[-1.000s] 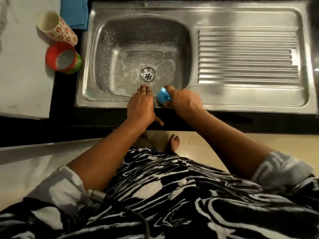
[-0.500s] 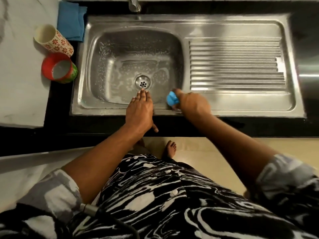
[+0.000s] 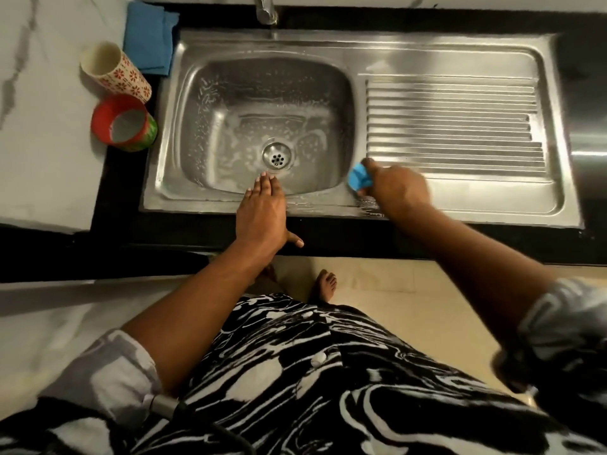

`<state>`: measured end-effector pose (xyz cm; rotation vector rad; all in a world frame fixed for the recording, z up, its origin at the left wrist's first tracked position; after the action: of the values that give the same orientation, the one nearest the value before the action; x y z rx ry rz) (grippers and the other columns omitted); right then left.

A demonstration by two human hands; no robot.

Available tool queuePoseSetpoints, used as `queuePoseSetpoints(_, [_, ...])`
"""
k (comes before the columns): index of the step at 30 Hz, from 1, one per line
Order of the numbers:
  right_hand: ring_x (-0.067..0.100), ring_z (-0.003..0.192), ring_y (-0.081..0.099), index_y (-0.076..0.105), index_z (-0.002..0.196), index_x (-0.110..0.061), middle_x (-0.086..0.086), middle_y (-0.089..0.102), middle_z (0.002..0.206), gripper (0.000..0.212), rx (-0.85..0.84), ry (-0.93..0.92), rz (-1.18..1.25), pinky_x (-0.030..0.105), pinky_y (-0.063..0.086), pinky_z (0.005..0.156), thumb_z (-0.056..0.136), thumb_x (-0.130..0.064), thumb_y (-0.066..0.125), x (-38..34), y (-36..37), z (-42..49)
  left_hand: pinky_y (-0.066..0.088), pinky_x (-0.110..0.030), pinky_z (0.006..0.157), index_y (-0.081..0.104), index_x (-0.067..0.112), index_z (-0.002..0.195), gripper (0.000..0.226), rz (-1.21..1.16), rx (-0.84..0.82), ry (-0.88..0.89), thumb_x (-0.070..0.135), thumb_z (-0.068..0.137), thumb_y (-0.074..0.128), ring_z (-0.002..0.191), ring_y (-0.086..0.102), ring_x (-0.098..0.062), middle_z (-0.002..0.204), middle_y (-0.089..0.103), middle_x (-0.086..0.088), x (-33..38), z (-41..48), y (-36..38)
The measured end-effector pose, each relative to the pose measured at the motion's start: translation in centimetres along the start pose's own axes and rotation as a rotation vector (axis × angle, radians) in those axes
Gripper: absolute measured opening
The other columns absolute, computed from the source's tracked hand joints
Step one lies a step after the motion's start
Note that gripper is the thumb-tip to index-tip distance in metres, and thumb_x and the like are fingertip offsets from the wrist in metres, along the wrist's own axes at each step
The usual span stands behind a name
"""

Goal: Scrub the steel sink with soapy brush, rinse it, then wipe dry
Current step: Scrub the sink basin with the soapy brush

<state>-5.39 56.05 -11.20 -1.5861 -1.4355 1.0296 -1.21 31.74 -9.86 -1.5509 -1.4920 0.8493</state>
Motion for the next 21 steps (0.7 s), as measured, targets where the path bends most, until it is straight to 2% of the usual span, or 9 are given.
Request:
queuePoseSetpoints(3, [0.039,0.106,0.068,0.040,0.144,-0.033,0.015,0.069,0.117,0.047,-0.058,-0.114,-0.040,0.042,0.051,0.080,0.102,-0.044,0.056,-8.2,1.5,1.8,0.019,-0.041,0.132,0.009,0.000,0.167,0.162,0.002,0.027,-0.020,0.078,0.050,0.088,0.163,0.015,-0.030,0.175,0.011,-0.020,-0.7,-0.5,0.1])
queuePoseSetpoints(5, [0.038,0.110,0.067,0.039,0.146,-0.032,0.014,0.068,0.121,0.048,-0.091,-0.160,-0.059,0.043,0.052,0.084,0.102,-0.045,0.056,-9.2,1.6,2.2,0.018,-0.041,0.132,0.008,0.000,0.167,0.161,-0.004,0.032,-0.043,0.082,0.051,0.085,0.163,0.015,-0.030,0.175,0.010,-0.020,-1.2,-0.9,0.2])
queuePoseSetpoints(9, [0.040,0.111,0.065,0.048,0.142,-0.031,0.017,0.067,0.122,0.052,-0.084,-0.109,0.019,0.045,0.050,0.086,0.097,-0.053,0.062,-1.9,-0.9,1.1,0.020,-0.041,0.132,0.006,0.000,0.167,0.162,-0.018,0.057,-0.114,0.088,0.052,0.080,0.163,0.015,-0.030,0.175,0.009,-0.020,-4.1,-1.9,0.0])
queuePoseSetpoints(12, [0.044,0.100,0.066,0.046,0.144,-0.036,0.021,0.068,0.113,0.054,-0.061,-0.057,-0.025,0.045,0.051,0.076,0.096,-0.055,0.061,4.0,-1.8,-0.8,0.026,-0.043,0.129,0.010,-0.001,0.166,0.162,-0.028,0.113,-0.219,0.087,0.050,0.081,0.161,0.021,-0.033,0.174,0.015,-0.023,-8.8,-3.3,-0.7])
queuePoseSetpoints(14, [0.043,0.094,0.067,0.044,0.144,-0.036,0.021,0.069,0.107,0.055,-0.061,-0.061,-0.047,0.041,0.045,0.068,0.095,-0.055,0.062,4.8,-1.3,-1.7,0.030,-0.045,0.127,0.015,-0.002,0.166,0.161,-0.072,0.127,-0.305,0.083,0.048,0.086,0.160,0.024,-0.034,0.173,0.019,-0.023,-12.8,-4.1,-0.9])
queuePoseSetpoints(17, [0.040,0.093,0.069,0.044,0.142,-0.035,0.019,0.071,0.107,0.054,-0.056,-0.145,-0.043,0.039,0.043,0.068,0.095,-0.052,0.064,1.1,-0.1,-1.9,0.033,-0.047,0.125,0.018,-0.003,0.165,0.165,-0.108,0.121,-0.405,0.082,0.043,0.088,0.159,0.026,-0.036,0.172,0.020,-0.023,-18.2,-4.8,-1.0])
queuePoseSetpoints(21, [0.039,0.101,0.068,0.042,0.144,-0.036,0.018,0.070,0.114,0.057,-0.100,-0.241,0.022,0.041,0.051,0.080,0.094,-0.055,0.062,-9.4,1.5,0.7,0.029,-0.047,0.128,0.013,-0.002,0.166,0.170,-0.150,0.111,-0.470,0.081,0.039,0.090,0.161,0.021,-0.034,0.173,0.016,-0.023,-23.4,-4.7,-1.0])
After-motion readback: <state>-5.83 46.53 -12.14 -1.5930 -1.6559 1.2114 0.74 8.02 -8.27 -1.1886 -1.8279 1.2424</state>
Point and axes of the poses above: each hand's wrist, its own z-axis towards the middle knuckle, its own y-axis out of the palm, x = y × z, the point moved 10 cm from there along z, towards the middle knuckle
